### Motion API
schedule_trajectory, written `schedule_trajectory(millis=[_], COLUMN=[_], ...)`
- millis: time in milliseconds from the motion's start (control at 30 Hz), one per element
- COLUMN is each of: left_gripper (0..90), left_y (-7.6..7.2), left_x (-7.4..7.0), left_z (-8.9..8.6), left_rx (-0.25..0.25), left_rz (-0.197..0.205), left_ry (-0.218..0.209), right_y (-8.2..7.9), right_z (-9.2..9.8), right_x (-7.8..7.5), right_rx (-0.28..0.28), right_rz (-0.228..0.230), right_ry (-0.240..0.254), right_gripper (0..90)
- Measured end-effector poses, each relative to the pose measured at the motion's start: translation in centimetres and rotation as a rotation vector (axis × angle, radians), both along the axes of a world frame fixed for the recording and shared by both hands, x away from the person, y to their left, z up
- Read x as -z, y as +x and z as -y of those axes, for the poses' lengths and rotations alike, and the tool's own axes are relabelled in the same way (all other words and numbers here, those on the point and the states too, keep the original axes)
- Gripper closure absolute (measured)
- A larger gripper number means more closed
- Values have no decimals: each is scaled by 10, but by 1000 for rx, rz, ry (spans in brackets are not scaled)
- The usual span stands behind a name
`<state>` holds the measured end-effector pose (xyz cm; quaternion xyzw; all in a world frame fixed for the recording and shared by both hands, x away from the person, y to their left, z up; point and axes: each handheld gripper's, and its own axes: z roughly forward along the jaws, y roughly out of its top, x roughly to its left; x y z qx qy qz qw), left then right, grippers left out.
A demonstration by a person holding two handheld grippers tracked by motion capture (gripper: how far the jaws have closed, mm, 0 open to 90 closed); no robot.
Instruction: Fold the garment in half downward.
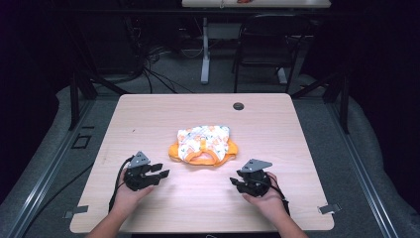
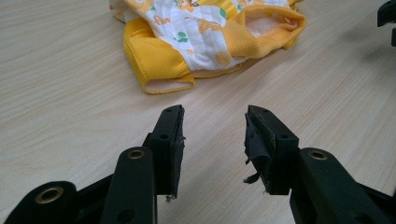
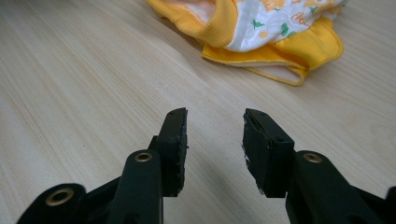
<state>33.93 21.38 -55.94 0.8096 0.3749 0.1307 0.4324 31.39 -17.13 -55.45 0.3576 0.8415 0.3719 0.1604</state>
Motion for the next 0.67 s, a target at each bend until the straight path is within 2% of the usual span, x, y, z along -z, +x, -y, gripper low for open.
schedule_trajectory(millis=[133, 267, 433, 667], left_gripper=[570, 568, 556, 526], left_y=[0, -1, -1, 0], left_x=[4, 7, 9, 11], left_z=[0, 3, 6, 7], left_rx=[2, 9, 8, 5], left_rz=[-5, -7, 3, 7], left_ry=[-3, 10, 33, 34], right_y=[-1, -1, 0, 2], right_z=[0, 0, 1, 1], right_x=[5, 10, 15, 21], right_rx=[5, 5, 22, 35], right_rz=[14, 9, 8, -5], right_ry=[2, -23, -9, -10], right_gripper=[592, 592, 586, 568])
